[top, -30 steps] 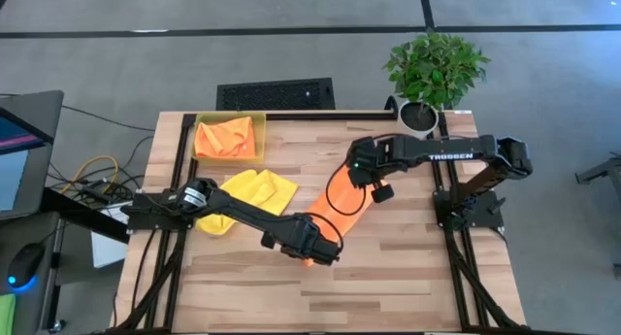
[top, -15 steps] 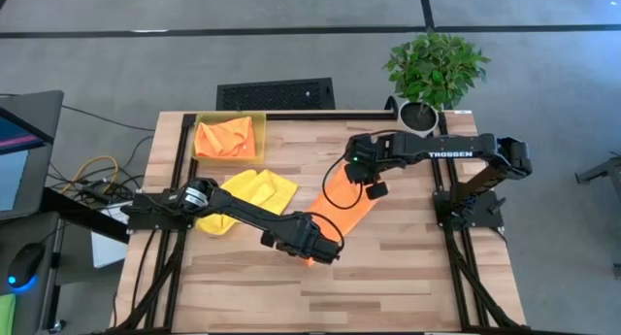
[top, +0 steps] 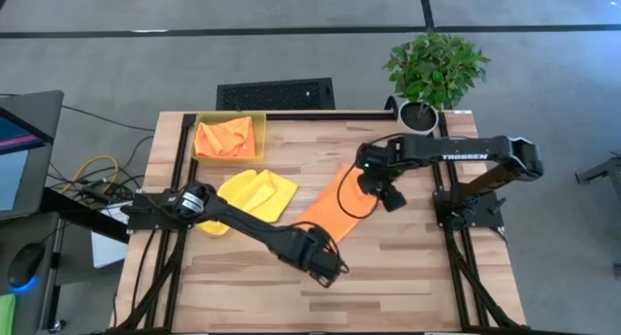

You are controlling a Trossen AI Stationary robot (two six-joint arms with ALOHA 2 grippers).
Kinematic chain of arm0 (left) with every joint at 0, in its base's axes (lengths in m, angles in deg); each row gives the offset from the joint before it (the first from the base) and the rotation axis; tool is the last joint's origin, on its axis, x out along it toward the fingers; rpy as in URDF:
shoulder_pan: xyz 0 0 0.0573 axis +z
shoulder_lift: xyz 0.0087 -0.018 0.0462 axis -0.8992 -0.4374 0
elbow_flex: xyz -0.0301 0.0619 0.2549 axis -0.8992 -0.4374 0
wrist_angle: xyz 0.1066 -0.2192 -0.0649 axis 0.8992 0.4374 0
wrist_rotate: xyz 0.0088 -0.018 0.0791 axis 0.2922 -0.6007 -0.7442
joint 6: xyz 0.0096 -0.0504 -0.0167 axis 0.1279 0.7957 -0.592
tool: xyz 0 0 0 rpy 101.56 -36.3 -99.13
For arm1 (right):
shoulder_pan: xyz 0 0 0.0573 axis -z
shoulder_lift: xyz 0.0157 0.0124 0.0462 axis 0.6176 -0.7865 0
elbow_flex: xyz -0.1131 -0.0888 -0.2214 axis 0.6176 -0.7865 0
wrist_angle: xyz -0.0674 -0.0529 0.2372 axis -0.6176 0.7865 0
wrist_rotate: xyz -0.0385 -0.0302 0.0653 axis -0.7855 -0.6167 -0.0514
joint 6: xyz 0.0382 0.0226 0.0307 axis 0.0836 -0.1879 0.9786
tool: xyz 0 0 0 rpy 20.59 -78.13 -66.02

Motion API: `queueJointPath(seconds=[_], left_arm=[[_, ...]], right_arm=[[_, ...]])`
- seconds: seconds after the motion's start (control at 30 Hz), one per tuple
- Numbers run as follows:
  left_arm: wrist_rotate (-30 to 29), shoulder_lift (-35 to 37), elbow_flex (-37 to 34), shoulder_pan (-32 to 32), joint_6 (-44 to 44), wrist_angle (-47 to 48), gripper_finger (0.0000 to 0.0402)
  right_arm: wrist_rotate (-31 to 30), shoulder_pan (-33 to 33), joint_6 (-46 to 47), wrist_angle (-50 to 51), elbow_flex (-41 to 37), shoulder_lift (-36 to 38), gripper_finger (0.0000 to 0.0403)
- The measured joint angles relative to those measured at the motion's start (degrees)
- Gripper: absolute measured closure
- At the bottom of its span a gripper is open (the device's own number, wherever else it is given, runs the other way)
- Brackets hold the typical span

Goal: Fold microfiber towels
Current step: Fold the orange microfiber cloth

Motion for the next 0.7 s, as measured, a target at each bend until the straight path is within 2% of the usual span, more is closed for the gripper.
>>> queueJointPath(seconds=[0.1,0.2,0.47,0.7], left_arm=[[-4.3,0.0,-0.8,-1.5,-4.2,-3.3,0.0228],[-8.3,0.0,-0.8,-2.6,-8.2,-4.0,0.0228],[-9.0,-3.1,-0.9,-2.8,-13.3,-5.8,0.0228],[-9.6,-5.4,-1.0,-2.8,-12.6,-3.4,0.0228]], right_arm=[[3.9,-1.5,-0.8,3.1,0.0,0.8,0.0192],[4.8,-3.1,-1.7,4.3,0.0,0.7,0.0195],[4.9,-5.2,-1.9,3.9,0.0,0.0,0.0197],[4.6,-5.2,-1.1,5.0,0.1,0.5,0.0198]])
